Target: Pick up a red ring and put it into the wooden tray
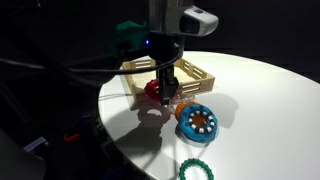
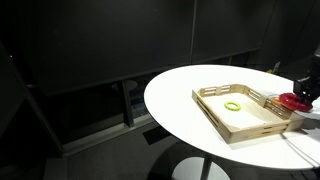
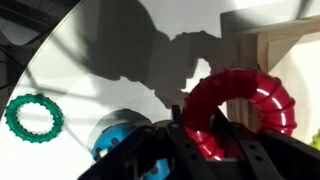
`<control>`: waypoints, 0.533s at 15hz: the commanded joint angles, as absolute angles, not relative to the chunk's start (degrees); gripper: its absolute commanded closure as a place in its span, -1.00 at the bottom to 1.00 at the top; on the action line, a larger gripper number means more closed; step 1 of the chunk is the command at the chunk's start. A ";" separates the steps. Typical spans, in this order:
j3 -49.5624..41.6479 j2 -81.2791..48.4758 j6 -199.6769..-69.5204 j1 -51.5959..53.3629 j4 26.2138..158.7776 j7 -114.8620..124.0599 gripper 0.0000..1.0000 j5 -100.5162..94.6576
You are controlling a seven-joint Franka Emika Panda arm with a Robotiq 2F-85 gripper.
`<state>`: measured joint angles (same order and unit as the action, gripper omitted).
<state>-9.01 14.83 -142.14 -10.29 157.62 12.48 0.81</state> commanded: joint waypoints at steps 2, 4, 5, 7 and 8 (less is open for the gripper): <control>-8.52 14.43 -140.06 -8.65 154.54 10.76 0.78 5.57; -8.37 13.60 -140.53 -7.88 153.79 10.81 0.78 7.35; -8.27 13.15 -140.78 -7.31 153.49 10.68 0.78 8.58; -7.87 12.23 -140.82 -6.44 152.79 10.80 0.78 10.31; -7.67 11.67 -140.77 -6.03 152.35 10.89 0.78 11.06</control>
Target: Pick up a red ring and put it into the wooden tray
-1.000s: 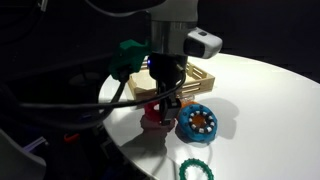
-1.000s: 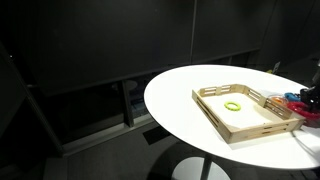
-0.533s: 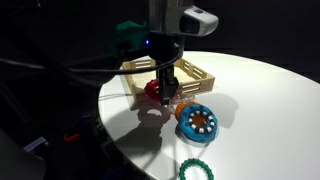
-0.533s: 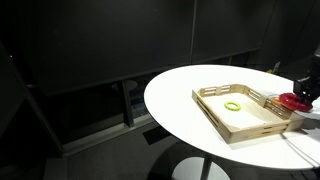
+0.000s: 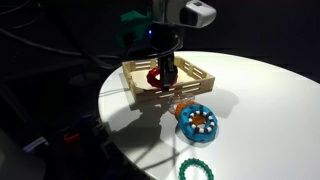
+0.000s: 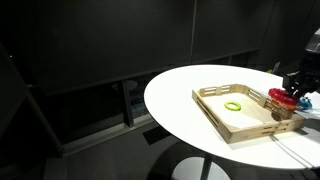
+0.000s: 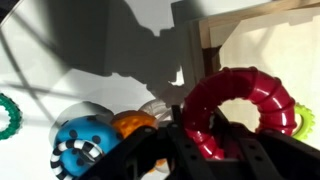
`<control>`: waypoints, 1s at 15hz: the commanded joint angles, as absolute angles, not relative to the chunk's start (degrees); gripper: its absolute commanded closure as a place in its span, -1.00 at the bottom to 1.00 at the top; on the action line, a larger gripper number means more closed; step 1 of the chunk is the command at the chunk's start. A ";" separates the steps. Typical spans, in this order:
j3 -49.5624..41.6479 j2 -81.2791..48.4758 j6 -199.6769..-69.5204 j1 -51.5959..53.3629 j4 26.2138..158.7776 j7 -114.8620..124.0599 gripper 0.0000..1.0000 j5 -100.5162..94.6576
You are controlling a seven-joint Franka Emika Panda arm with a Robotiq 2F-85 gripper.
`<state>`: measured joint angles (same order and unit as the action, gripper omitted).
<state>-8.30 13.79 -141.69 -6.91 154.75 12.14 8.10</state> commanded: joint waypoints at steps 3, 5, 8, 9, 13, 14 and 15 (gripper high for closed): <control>-6.78 10.09 -140.35 -4.77 151.02 10.90 0.78 13.14; -6.00 9.01 -140.24 -4.16 150.13 11.35 0.78 13.72; -5.05 7.36 -139.39 -4.14 148.92 12.84 -0.20 12.33; -5.02 6.91 -139.06 -4.37 148.68 12.96 -0.25 12.01; -5.97 6.38 -136.51 -5.82 147.94 12.48 -0.85 10.67; -6.32 6.53 -135.55 -6.34 147.70 12.44 -0.98 10.15; -6.63 6.64 -134.92 -6.83 147.47 12.41 -1.00 9.63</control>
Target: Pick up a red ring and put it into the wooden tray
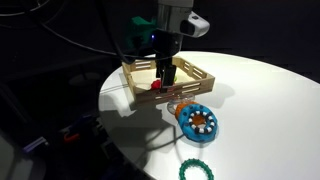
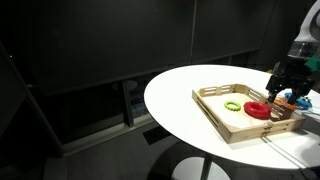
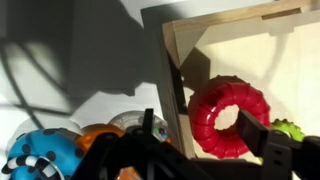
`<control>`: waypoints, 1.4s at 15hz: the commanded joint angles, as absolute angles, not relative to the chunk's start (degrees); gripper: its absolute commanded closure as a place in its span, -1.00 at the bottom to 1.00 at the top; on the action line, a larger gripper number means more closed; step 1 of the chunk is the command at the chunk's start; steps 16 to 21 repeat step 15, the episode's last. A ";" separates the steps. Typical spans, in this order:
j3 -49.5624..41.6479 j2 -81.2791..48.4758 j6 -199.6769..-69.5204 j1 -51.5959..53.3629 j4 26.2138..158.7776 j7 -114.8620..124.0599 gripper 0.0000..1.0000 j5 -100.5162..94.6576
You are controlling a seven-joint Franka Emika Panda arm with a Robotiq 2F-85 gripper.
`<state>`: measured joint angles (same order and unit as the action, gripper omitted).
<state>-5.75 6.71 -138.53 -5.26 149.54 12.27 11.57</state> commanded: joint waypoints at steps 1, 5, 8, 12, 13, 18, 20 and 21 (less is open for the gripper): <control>-6.93 6.80 -134.29 -7.43 147.18 12.52 -1.00 8.73; -7.98 7.74 -132.69 -9.80 146.24 12.69 -1.00 2.55; -8.62 9.07 -130.55 -10.95 145.47 11.62 -1.00 -1.23; -9.44 11.85 -127.76 -11.48 144.53 8.70 -1.00 -2.56; -8.97 9.80 -130.22 -11.02 145.34 10.62 -1.00 -1.56; -9.16 10.97 -129.49 -11.16 145.15 9.90 -1.00 -1.70; -9.16 10.97 -129.49 -11.16 145.15 9.90 -1.00 -1.70; -9.16 10.97 -129.49 -11.16 145.15 9.90 -1.00 -1.70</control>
